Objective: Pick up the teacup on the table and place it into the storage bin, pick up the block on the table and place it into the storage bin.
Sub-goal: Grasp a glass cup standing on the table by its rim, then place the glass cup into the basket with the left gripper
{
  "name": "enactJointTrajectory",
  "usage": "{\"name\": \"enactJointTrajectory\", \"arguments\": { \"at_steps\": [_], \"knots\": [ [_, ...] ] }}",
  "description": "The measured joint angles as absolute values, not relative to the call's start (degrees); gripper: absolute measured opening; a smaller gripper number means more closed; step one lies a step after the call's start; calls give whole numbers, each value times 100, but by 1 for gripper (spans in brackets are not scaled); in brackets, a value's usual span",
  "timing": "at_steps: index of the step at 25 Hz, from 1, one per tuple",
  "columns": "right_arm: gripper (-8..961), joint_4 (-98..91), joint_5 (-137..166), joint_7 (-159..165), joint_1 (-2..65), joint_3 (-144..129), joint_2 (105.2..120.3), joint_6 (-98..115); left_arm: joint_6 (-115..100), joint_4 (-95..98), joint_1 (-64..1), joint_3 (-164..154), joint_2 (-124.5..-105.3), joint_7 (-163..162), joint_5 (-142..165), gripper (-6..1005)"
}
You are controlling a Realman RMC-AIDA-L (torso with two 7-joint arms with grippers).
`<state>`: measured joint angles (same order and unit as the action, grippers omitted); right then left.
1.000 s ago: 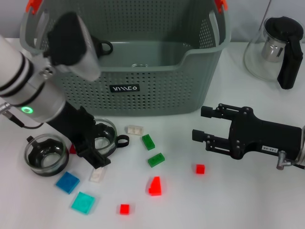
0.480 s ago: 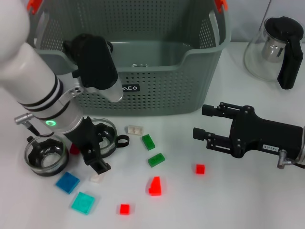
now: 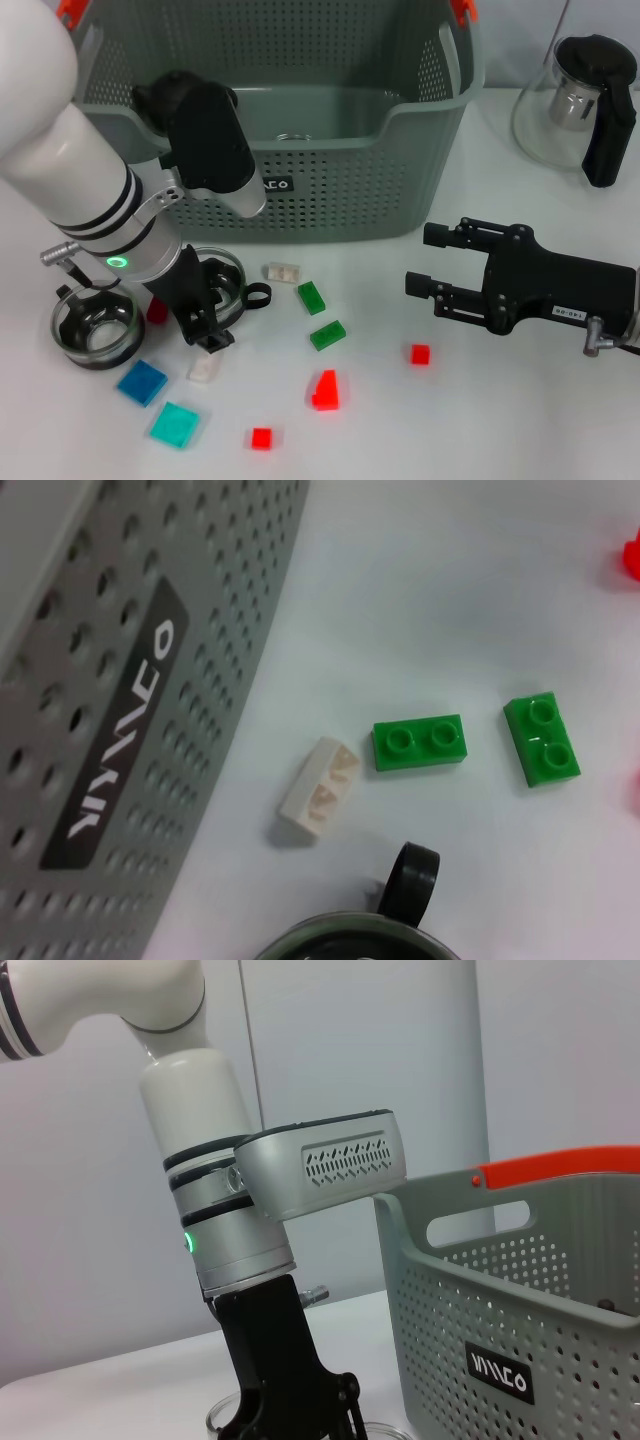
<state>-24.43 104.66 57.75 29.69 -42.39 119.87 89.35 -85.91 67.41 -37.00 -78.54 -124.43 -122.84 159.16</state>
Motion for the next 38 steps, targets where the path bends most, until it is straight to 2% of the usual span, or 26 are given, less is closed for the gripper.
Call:
{"name": "enactJointTrajectory", "arguments": {
  "at_steps": [17,22,26,30,32,33,34,35,38],
  "knots": [
    [684,-2443,10468,5774,2937,-4272,11988,8948,-8673,6828,-3695,-7867,-12446,-12253,15866,126],
    [684,-2443,10468,5774,2937,-4272,11979,8948,-9021,7229,-3576,-7812,-12443,-12147,15742,32],
    [684,-2443,10467,5774,2940,-4272,11965,8948,-9751,8132,-3342,-7514,-12421,-11892,15259,40],
    [684,-2443,10467,5774,2942,-4272,11962,8947,-10714,8659,-3385,-6585,-12401,-11409,14582,48],
    [684,-2443,10467,5774,2943,-4271,11962,8947,-11397,8623,-3625,-5765,-12325,-11121,13959,52],
    [683,-2443,10467,5774,2943,-4271,11961,8946,-11641,8540,-3743,-5330,-12240,-11044,13617,55],
    [683,-2443,10467,5774,2947,-4272,11963,8945,-11835,8330,-3872,-4815,-12075,-11017,12955,57],
    [683,-2443,10467,5774,2946,-4275,11969,8945,-11786,8244,-3895,-4710,-12014,-11032,12703,59],
    [684,-2443,10468,5774,2938,-4279,11975,8947,-11448,8071,-3980,-4500,-11938,-11071,12261,65]
  ]
}}
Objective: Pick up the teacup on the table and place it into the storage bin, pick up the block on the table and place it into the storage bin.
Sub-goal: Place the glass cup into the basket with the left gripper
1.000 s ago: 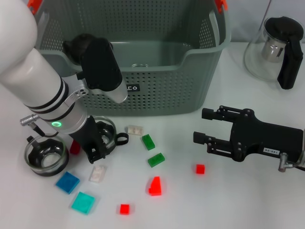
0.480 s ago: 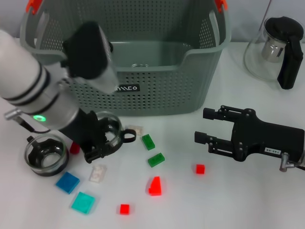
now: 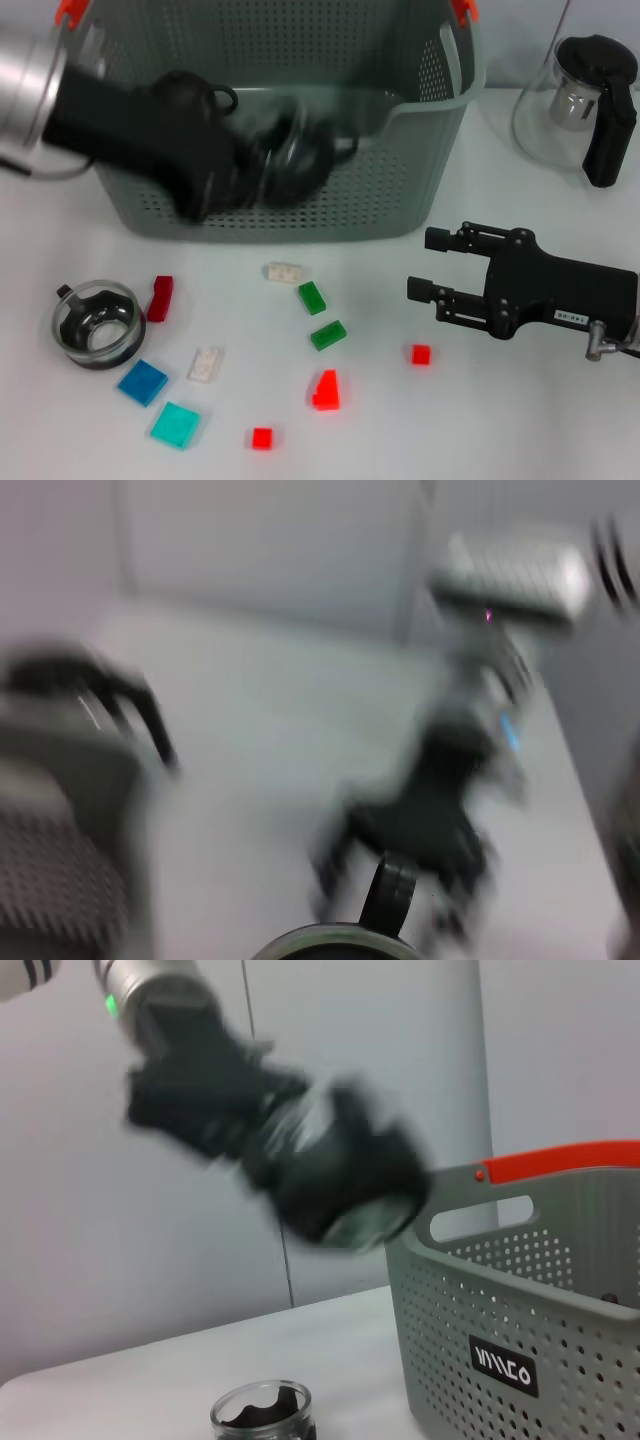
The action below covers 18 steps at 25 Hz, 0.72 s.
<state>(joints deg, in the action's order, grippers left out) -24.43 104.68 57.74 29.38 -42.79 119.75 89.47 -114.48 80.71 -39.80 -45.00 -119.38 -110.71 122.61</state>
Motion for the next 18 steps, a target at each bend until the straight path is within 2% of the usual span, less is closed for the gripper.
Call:
{"name": "enactJointTrajectory", "arguments": {
  "at_steps": [6,13,18],
  "knots": [
    [684,-2444,10466,5774,2971,-4280,11978,8961,-9638,7443,-4499,-4615,-11903,-11200,12328,77],
    [683,-2444,10476,5774,3011,-4278,11979,8965,-6942,5640,-5612,-5477,-11697,-12659,13713,91],
    [683,-2444,10477,5774,3043,-4298,11987,8968,-5958,4939,-6045,-5990,-11773,-13305,14676,102]
  ]
}}
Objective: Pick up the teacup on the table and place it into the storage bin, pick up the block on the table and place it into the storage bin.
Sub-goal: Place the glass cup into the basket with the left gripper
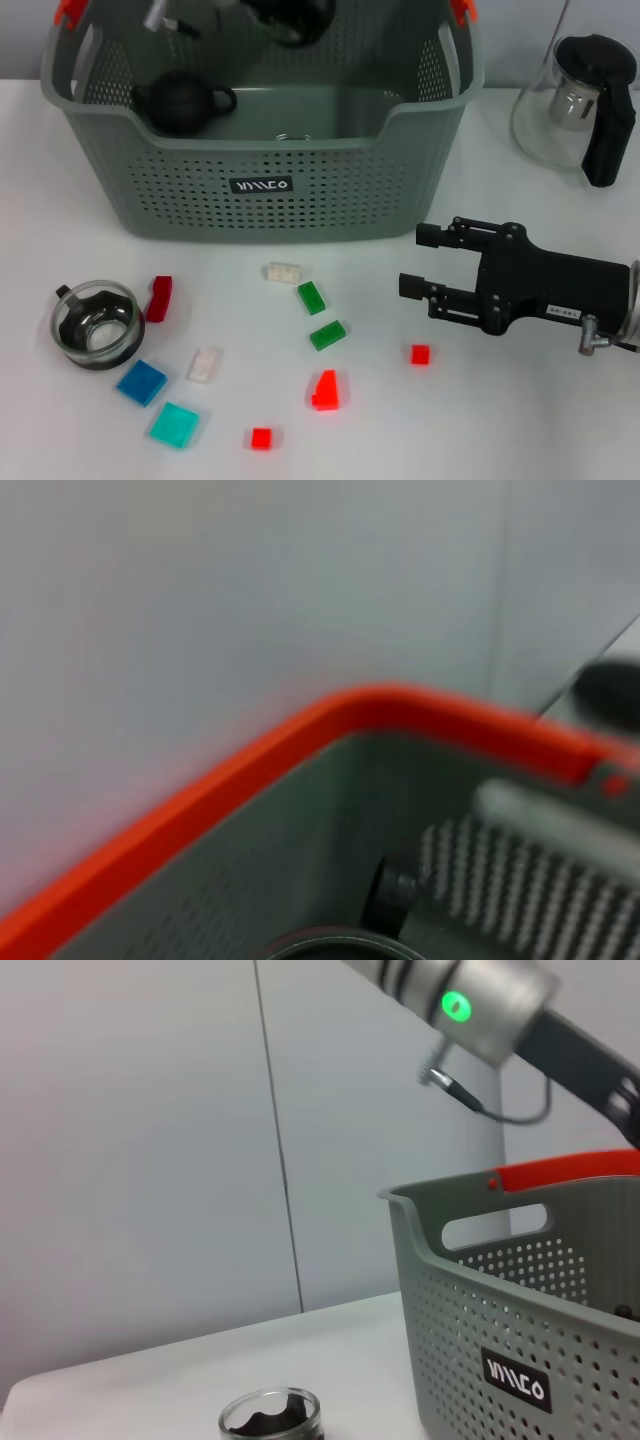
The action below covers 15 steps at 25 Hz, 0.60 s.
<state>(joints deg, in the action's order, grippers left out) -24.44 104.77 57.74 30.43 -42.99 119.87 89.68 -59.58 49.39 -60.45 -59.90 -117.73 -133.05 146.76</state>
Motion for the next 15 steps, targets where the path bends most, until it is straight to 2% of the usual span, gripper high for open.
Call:
{"name": "enactJointTrajectory", "arguments": {
  "at_steps": [6,15],
  "knots": [
    [683,-2439,10477,5787,3060,-4358,11997,8974,-5259,3378,-6784,-6098,-11789,-13595,15784,114],
    [683,-2434,10477,5791,3058,-4360,11997,8974,-5170,3104,-6907,-6389,-11921,-13573,16326,132]
  ]
}}
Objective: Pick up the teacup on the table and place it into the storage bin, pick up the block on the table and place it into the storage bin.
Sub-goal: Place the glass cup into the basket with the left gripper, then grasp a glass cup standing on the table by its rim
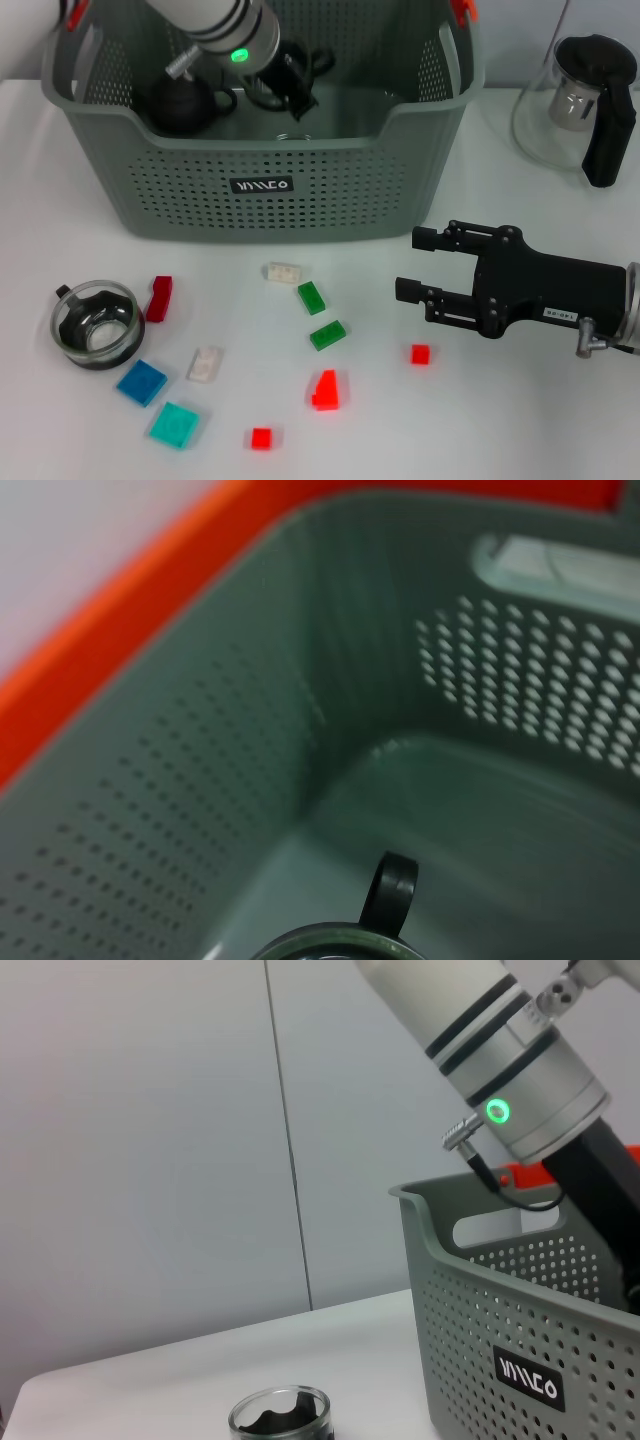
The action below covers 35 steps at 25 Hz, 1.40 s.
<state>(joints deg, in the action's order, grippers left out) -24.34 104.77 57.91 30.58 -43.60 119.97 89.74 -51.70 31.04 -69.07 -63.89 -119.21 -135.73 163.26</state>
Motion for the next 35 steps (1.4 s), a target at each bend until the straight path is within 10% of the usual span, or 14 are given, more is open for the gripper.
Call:
{"name": "enactJointTrajectory", "arguments": {
  "at_steps": [16,20,35],
  "knots": [
    [684,-2425,10476,5792,3000,-4359,11986,9027,-5073,3146,-6839,-6623,-12084,-13695,16347,165],
    [684,-2425,10475,5792,3000,-4359,11978,9034,-5128,3572,-6692,-6613,-12107,-13870,16320,316],
    [683,-2438,10474,5792,2994,-4308,11953,9036,-8314,7882,-3854,-4651,-12168,-12272,12635,584]
  ]
}}
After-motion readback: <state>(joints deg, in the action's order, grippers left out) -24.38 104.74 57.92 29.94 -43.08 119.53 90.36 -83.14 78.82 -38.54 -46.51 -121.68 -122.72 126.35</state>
